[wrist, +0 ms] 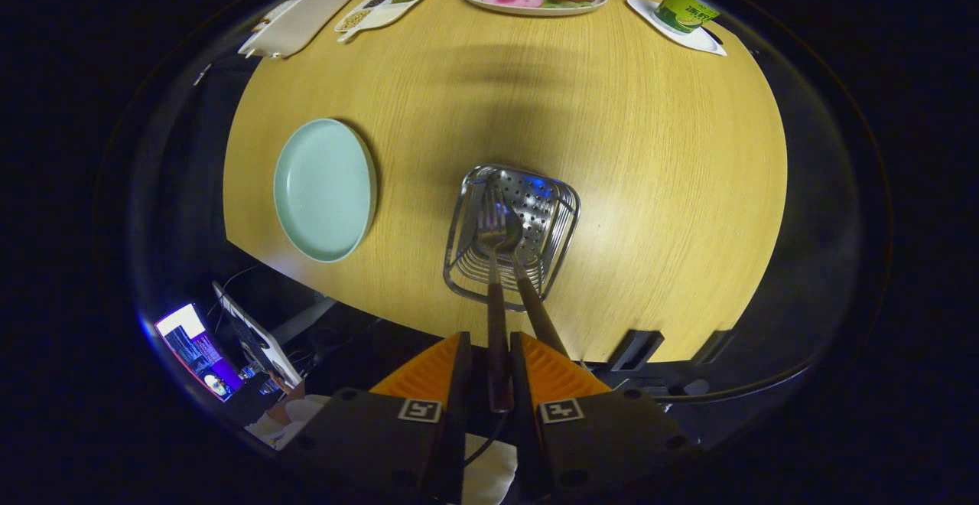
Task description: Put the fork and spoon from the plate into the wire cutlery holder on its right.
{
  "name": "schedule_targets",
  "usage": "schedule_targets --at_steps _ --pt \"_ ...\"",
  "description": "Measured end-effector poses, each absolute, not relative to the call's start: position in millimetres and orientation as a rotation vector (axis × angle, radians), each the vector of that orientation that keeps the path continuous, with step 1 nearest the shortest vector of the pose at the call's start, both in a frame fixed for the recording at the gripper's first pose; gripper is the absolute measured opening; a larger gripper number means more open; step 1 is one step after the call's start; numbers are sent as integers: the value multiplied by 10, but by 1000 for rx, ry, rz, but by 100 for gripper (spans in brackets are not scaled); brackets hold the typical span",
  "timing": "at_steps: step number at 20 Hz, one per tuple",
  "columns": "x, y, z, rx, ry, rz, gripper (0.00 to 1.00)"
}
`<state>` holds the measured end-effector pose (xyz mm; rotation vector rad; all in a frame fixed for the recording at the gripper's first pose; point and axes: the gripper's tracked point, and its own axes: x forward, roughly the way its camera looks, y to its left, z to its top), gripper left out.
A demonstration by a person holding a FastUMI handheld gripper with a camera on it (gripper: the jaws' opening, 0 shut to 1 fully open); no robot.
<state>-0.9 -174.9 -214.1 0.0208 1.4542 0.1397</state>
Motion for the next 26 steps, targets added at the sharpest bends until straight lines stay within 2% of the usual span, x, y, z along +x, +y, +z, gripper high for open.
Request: schedule_targets --at_steps 2,3,5,11,22,26 --pt "-31 -1632 -2033 61 1395 170 47" --pt "-33 -1592 -1958 74 1364 176 77" --pt "-31 -1605 -1817 41 1286 177 100" --pt "-62 -1452 -1167 68 1025 208 100" --pt "-75 -1324 631 25 417 225 100" --pt "-248 -1172 1176 0 221 275 100"
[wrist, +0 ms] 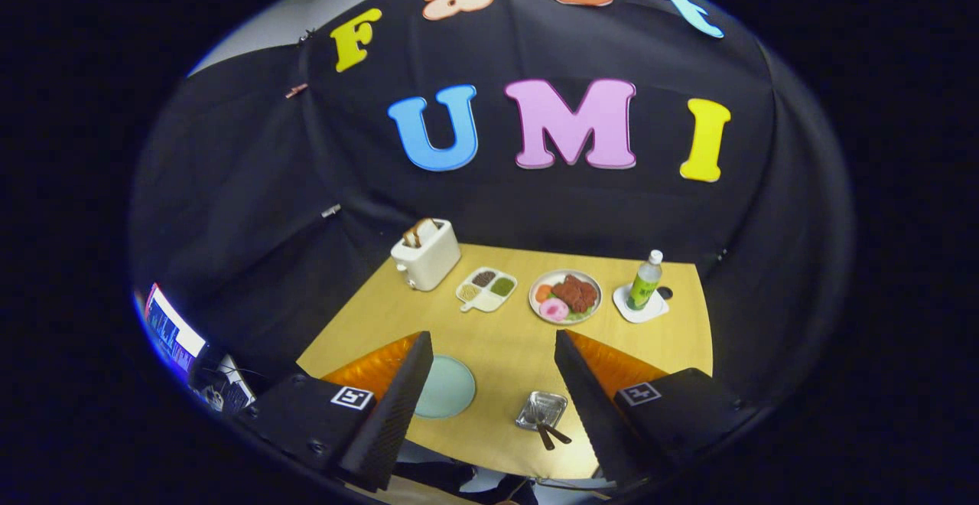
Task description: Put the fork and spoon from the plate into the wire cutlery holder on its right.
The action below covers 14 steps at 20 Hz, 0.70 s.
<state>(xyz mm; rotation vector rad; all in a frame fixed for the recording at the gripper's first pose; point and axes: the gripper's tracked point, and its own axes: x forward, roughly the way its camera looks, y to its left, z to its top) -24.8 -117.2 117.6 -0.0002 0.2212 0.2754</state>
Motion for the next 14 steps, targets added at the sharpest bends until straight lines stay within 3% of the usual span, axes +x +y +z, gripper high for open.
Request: schedule_targets --at_steps 9,14 --pt "-421 -1530 1797 72 -181 151 99" --pt "-263 -1871 1481 86 -201 12 99"
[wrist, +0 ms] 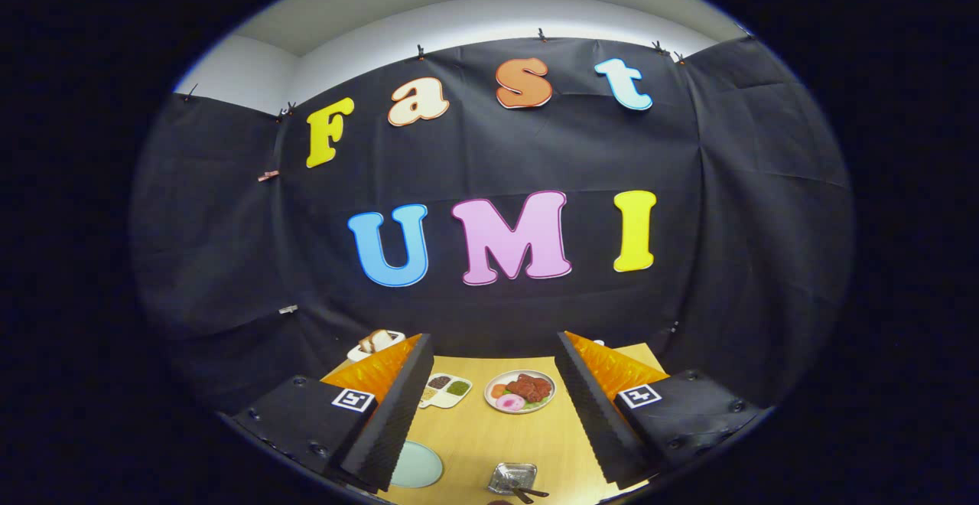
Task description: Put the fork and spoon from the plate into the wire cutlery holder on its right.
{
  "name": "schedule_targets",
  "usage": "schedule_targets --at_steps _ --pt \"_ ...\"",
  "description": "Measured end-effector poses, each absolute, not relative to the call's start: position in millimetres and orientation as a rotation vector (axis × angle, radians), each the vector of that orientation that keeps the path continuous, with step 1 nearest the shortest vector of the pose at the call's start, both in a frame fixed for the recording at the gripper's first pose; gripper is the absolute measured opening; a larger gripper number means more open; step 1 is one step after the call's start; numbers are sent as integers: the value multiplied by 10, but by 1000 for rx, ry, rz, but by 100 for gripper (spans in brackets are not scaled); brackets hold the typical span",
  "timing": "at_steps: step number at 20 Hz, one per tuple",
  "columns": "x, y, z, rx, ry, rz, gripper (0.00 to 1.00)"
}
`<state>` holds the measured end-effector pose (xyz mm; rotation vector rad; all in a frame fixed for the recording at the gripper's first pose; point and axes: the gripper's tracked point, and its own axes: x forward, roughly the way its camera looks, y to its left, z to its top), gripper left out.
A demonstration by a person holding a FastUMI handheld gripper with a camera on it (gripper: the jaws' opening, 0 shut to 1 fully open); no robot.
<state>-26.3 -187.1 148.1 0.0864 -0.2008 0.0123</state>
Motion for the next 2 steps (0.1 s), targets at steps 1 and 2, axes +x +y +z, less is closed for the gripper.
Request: schedule_targets --at_steps 1,2 --pt "-231 -1876 1393 83 -193 -4 99" --pt "-200 -1874 1330 74 -183 -12 99"
